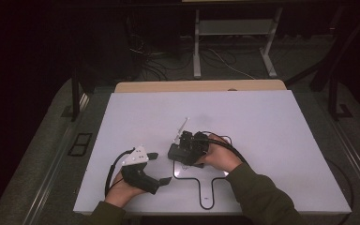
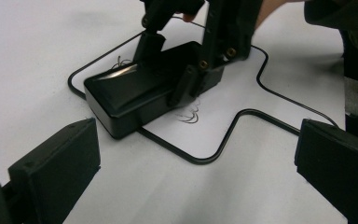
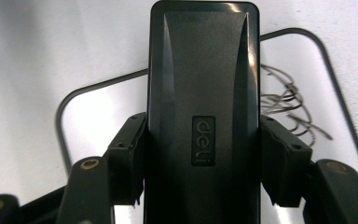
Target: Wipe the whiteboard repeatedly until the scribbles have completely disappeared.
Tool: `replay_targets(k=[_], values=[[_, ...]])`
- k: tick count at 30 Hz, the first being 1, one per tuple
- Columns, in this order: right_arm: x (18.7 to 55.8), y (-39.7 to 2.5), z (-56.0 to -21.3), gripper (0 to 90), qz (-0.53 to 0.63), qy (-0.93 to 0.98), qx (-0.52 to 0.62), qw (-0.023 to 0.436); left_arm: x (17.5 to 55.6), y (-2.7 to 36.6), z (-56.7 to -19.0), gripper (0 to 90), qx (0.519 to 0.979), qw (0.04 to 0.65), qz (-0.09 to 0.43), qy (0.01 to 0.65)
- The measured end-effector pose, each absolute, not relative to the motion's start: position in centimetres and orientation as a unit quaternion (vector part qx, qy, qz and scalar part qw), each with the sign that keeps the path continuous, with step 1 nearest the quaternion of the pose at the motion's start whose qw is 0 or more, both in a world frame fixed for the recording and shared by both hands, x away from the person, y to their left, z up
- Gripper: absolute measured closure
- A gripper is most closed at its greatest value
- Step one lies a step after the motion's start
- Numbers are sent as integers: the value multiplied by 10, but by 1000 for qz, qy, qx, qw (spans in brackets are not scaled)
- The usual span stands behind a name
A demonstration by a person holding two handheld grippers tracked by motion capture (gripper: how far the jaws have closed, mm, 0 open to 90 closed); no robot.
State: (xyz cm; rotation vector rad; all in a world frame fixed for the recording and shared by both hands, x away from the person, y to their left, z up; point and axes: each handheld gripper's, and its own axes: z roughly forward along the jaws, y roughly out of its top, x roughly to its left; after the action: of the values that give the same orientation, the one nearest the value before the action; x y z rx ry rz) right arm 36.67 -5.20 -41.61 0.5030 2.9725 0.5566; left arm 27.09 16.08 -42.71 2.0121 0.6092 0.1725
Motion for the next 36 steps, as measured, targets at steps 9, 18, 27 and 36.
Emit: replay_targets(k=[9, 18, 27, 36], values=[[343, -46, -416, 387, 184, 974, 130, 26, 270, 160, -426, 0, 829, 495, 70, 252], [362, -47, -416, 387, 181, 971, 153, 37, 270, 161, -426, 0, 829, 495, 72, 251], [343, -44, -416, 387, 181, 975, 128, 23, 271, 160, -426, 0, 831, 492, 73, 250], [363, -49, -416, 387, 182, 969, 161, 37, 271, 161, -427, 0, 831, 491, 76, 250]])
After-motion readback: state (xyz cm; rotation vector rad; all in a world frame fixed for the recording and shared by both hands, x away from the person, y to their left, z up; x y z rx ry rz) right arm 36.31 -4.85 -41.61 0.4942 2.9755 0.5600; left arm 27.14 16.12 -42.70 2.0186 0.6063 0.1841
